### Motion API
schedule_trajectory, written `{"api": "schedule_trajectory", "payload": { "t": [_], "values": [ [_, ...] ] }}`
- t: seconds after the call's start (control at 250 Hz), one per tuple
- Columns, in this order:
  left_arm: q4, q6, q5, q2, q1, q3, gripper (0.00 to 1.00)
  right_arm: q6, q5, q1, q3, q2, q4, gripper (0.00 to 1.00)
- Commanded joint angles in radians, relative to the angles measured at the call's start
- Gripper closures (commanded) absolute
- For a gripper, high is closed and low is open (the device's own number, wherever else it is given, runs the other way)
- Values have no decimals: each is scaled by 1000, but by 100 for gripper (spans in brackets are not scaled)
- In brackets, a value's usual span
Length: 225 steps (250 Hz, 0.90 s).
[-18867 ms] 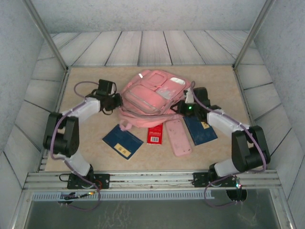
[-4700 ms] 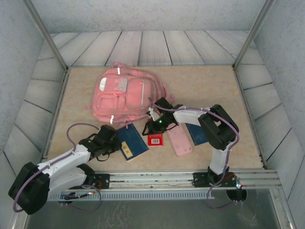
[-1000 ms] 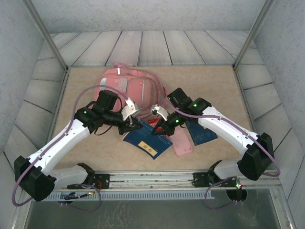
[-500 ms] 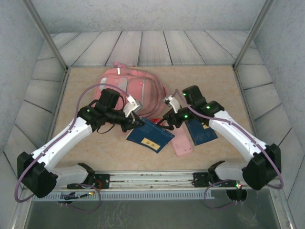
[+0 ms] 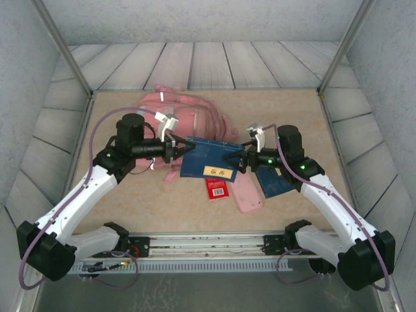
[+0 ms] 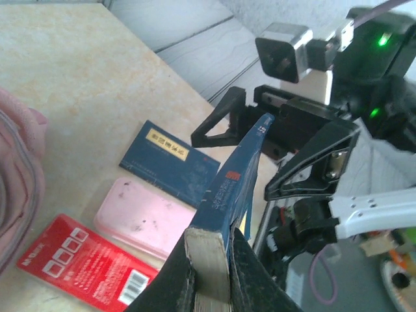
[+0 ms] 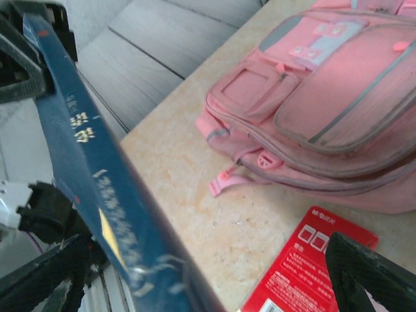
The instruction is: Pack the student bag
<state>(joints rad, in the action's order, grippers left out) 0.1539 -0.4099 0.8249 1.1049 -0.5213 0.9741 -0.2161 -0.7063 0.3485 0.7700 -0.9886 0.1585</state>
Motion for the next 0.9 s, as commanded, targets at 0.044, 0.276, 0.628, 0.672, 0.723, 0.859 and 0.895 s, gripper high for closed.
{"api": "schedule_trajectory", "payload": {
  "t": [0.044,0.276,0.628,0.672,0.723,0.859,0.895],
  "values": [
    [-182,-195,62,6,34,-33,100,-126,-140,-25,-26,-15,-187,9],
    [-241,-245,78,47,76,-60,100,-184,-266,-29,-38,-18,-255,27],
    [-313,-281,104,96,118,-69,100,-314,-343,-34,-63,-54,-367,65],
    [-317,-282,111,103,119,-68,100,-323,-346,-34,-62,-59,-370,70],
    [-314,-271,112,110,118,-69,100,-327,-341,-35,-59,-62,-368,75],
    [-231,-192,64,126,118,-62,100,-310,-273,-46,-40,-60,-310,90],
    [-207,-175,51,130,118,-61,98,-303,-258,-52,-36,-58,-292,93]
  ]
}}
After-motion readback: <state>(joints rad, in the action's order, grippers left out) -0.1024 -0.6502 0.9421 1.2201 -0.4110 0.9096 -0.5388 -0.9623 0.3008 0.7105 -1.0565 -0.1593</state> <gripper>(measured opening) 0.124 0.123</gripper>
